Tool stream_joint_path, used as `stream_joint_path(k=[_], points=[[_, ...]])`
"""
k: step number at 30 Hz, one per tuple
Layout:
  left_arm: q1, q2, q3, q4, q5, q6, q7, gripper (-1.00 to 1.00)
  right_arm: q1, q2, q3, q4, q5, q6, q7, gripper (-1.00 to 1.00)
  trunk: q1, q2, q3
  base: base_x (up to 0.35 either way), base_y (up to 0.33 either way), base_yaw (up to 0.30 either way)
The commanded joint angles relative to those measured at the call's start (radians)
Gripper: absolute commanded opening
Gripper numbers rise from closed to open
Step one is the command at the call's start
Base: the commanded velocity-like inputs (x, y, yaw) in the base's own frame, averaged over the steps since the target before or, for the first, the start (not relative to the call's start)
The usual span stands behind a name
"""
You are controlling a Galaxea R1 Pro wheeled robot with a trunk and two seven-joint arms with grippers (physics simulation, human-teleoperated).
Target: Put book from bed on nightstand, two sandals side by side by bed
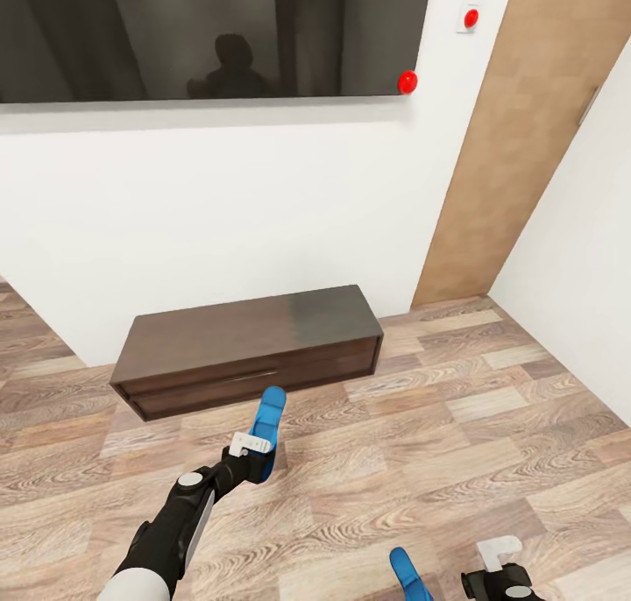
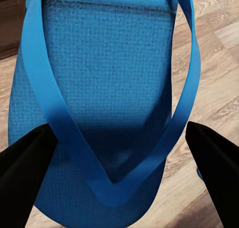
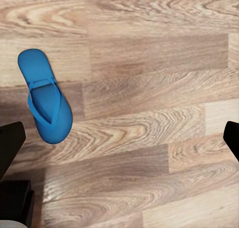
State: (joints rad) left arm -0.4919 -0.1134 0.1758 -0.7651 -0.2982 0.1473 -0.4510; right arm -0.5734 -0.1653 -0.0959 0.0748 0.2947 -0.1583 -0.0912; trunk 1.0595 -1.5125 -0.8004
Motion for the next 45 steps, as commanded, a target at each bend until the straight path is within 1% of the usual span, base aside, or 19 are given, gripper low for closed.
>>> stream_joint_path(k=[1, 2, 45], points=[[-0.001, -0.002, 0.007, -0.002, -0.005, 0.006, -0.009, -1.0, -0.002, 0.0, -0.008, 0.005, 0.011, -0.007, -0.005, 1.0, 0.0, 0.0, -0.001, 0.0, 0.0, 0.0], [-0.001, -0.002, 0.007, -0.002, -0.005, 0.006, -0.009, -1.0, -0.002, 0.0, -0.008, 0.005, 0.011, -0.007, -0.005, 1.0, 0.0, 0.0, -0.001, 0.0, 0.0, 0.0], [-0.001, -0.002, 0.007, -0.002, -0.006, 0.006, -0.009, -1.0, -0.002, 0.0, -0.008, 0.005, 0.011, -0.009, -0.005, 1.0, 0.165, -0.301, -0.136, 0.0, 0.0, 0.0]])
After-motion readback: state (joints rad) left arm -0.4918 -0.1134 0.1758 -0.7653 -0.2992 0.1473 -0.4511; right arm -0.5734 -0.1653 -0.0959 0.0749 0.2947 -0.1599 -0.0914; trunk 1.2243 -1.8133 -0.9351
